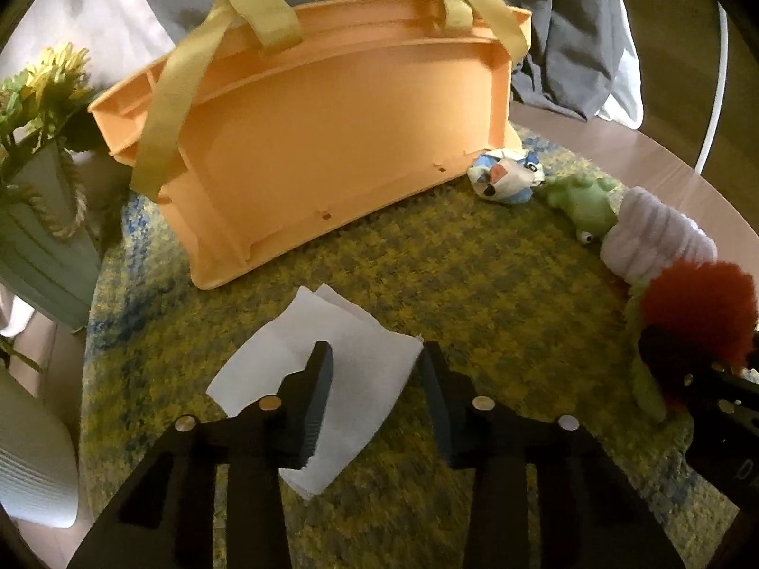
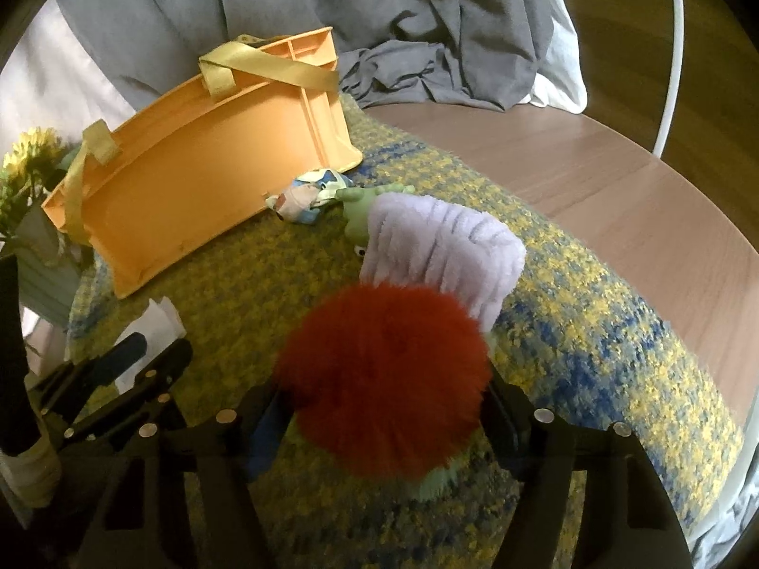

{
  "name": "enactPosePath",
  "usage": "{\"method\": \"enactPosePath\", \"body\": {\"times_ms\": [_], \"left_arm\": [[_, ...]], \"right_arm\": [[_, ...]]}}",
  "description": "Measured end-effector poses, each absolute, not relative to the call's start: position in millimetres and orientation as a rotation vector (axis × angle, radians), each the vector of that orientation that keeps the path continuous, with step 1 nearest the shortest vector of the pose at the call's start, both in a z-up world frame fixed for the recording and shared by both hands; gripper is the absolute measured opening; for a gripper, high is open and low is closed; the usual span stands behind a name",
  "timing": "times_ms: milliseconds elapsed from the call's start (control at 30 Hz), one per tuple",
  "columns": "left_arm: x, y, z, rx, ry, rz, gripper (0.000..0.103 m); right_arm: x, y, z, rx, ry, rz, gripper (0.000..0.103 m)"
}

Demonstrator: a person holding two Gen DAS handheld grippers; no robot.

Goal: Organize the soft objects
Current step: 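Grasp the white tissue sheet with the left gripper while the right gripper grasps the red pompom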

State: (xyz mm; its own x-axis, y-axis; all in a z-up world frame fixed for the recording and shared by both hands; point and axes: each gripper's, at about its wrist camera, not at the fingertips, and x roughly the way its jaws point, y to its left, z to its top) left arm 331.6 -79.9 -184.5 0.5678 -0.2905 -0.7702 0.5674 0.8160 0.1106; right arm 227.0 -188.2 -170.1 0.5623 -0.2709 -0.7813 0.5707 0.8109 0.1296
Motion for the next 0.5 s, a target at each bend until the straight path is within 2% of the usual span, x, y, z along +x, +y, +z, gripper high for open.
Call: {"method": "enactPosePath", "body": {"times_ms": [167, 233, 333, 500], "left_arm": [[333.3, -81.2, -185.3, 0.352, 0.835, -0.519, 0.021], [333.2, -79.2, -184.5, 0.329, 0.842, -0.526, 0.015], [331.1, -78.0, -182.9, 0.312, 0.849, -0.536, 0.007], [323.3, -73.9, -173.8, 0.284, 0.831, -0.54, 0.007]], "right_arm": [[230.1, -191.2, -171.9, 0.392, 0.841, -0.512, 0.063], [230.6, -193.2, -173.2, 0.399, 0.853, -0.503, 0.054], [230.3, -196.7, -175.6, 0.428, 0.867, -0.478, 0.047], [227.4, -192.0, -169.4, 0.42, 0.857, -0.441, 0.042]]}}
